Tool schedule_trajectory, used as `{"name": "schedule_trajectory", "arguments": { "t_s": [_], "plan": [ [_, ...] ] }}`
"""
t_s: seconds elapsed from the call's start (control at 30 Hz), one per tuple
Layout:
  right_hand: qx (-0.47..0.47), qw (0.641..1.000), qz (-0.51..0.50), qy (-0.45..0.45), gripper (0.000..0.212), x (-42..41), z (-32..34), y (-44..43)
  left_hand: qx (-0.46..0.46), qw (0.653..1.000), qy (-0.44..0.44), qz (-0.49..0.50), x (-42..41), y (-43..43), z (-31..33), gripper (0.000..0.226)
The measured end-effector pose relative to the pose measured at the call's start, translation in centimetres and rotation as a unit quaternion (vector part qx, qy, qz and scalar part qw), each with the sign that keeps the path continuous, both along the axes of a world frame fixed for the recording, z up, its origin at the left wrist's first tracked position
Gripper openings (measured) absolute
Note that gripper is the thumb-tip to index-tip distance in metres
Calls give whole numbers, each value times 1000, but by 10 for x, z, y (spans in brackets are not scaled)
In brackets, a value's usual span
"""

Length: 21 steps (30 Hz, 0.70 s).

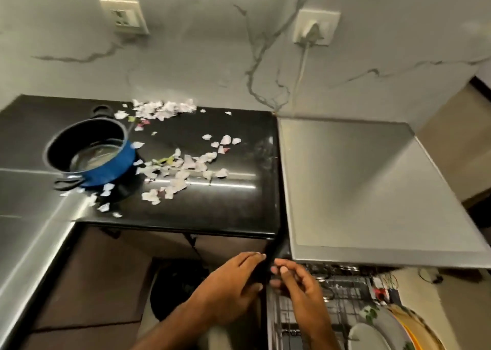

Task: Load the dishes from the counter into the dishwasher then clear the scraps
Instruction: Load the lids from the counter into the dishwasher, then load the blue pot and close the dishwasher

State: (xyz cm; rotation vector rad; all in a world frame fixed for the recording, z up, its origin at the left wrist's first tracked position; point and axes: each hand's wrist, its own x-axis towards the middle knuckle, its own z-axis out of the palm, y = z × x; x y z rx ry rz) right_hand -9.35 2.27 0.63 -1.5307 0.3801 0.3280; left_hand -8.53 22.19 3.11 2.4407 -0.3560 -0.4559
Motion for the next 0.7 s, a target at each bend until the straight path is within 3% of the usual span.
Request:
{"name": "schedule_trajectory", "arguments": {
  "t_s": [0.17,0.7],
  "plan": [
    [18,998,57,-17,20,10,16,87,-57,993,-18,106,-39,106,3,60],
    [43,990,126,-44,21,50,50,244,-148,956,-32,251,-34,259,19,51]
  ]
}}
